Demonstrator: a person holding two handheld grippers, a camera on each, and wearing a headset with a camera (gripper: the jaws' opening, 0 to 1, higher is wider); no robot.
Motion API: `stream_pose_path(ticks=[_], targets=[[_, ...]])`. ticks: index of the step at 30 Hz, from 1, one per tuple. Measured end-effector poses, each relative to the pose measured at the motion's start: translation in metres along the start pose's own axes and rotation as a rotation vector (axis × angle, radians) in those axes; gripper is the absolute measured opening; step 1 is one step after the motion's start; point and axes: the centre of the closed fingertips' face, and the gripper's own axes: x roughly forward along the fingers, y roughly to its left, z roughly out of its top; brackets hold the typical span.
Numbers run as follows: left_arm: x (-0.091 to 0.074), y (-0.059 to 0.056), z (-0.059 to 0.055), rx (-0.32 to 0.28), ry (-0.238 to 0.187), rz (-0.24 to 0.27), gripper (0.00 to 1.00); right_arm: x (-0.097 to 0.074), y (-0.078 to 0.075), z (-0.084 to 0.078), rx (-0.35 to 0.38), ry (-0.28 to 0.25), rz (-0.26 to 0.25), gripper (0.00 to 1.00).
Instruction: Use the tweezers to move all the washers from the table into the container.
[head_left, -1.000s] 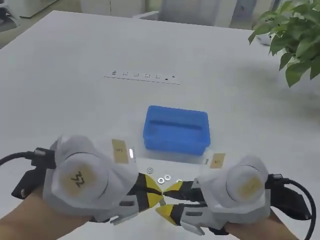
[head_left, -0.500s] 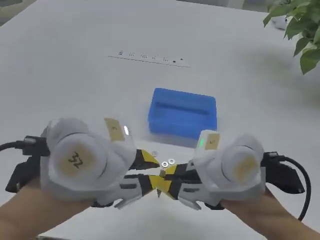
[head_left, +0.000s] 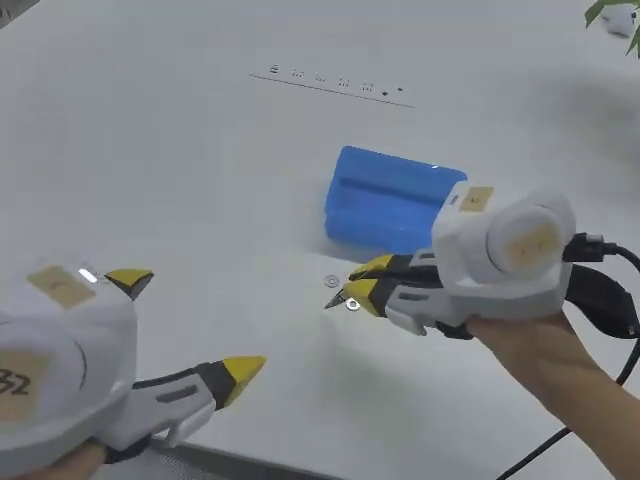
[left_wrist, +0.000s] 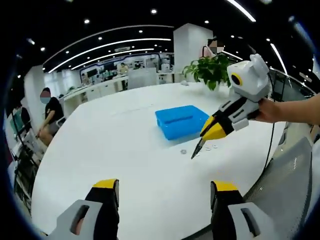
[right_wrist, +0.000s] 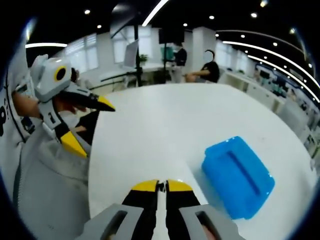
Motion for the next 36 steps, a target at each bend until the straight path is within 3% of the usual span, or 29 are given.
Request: stream_pose_path(ticks=[2,10,22,36], targets=[[-0.002,0.005,0.005,0.043,-0.026,0.052,0.74,0.001,-0.007,0.001,0.000,0.012,-0.014,0.01],[0.001,0.006,0.006,0.037,-0.050,0.061,0.73,0.009,-0.023,0.004,-0.039,0.069,-0.043,0.01],[0.004,0.008,0.002,0.043,-0.026,0.065,0.73,0.016,-0.031,0.005,-0.033,0.124,-0.066,0.02],[0.004,0.009,-0.001,0.070,-0.017,0.071,0.71,0.014,-0.035,0.003,-0.010,0.167,-0.046,0.01]])
